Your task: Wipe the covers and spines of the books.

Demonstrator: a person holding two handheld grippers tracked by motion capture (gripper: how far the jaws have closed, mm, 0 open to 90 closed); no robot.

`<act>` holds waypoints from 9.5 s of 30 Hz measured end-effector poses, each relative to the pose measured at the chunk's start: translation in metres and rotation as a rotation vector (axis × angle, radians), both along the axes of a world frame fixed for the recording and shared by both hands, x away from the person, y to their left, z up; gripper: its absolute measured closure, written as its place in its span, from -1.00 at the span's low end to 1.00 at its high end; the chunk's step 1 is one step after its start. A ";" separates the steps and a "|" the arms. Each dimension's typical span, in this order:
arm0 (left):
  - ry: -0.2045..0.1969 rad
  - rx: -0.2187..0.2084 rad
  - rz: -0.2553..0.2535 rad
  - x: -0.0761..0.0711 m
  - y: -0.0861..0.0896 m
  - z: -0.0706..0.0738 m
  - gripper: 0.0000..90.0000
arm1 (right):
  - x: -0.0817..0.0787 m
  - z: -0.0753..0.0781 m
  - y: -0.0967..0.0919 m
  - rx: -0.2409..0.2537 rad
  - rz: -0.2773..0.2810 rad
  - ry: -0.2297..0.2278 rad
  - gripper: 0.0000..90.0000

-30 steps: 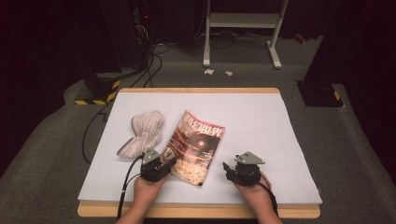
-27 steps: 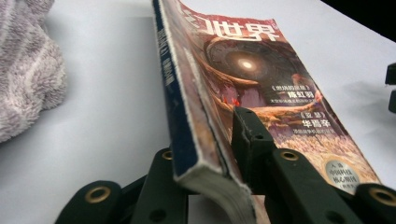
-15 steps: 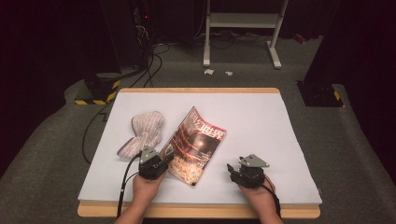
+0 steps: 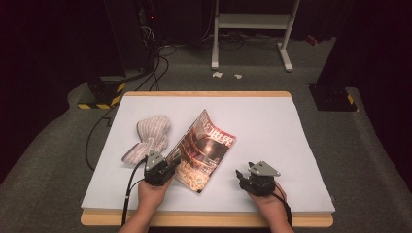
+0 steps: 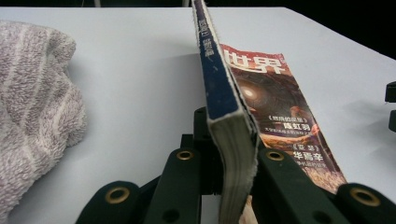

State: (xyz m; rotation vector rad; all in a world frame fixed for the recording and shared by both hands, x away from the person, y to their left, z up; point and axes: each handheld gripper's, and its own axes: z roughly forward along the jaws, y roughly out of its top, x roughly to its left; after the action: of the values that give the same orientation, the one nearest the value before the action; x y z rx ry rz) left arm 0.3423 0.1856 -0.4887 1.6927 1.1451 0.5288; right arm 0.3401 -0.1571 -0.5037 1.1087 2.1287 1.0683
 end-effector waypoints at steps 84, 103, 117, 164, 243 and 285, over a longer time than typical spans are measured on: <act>-0.016 -0.029 -0.187 -0.009 -0.017 0.022 -0.21 | -0.006 0.002 0.120 -0.067 0.070 -0.060 0.35; -0.098 0.064 -0.112 -0.013 0.012 0.037 -0.18 | -0.006 0.009 0.075 -0.047 0.085 -0.087 0.81; -0.042 0.211 0.056 0.013 0.070 0.018 -0.13 | -0.023 0.014 0.042 -0.009 0.076 -0.100 0.88; 0.080 0.046 -0.049 0.056 0.061 0.006 0.68 | -0.036 0.013 0.046 0.002 0.151 -0.075 0.87; -0.034 0.079 -0.193 0.052 -0.022 0.026 0.69 | -0.050 0.013 0.056 0.013 0.235 -0.068 0.84; -0.071 0.069 -0.256 0.035 -0.036 0.042 0.68 | -0.048 0.011 0.057 0.019 0.231 -0.055 0.83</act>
State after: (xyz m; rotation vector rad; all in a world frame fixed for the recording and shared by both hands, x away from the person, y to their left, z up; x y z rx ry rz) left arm 0.3772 0.1495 -0.4464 1.8328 0.8515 0.4678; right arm 0.2919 -0.1000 -0.4928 0.8451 2.2463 1.2101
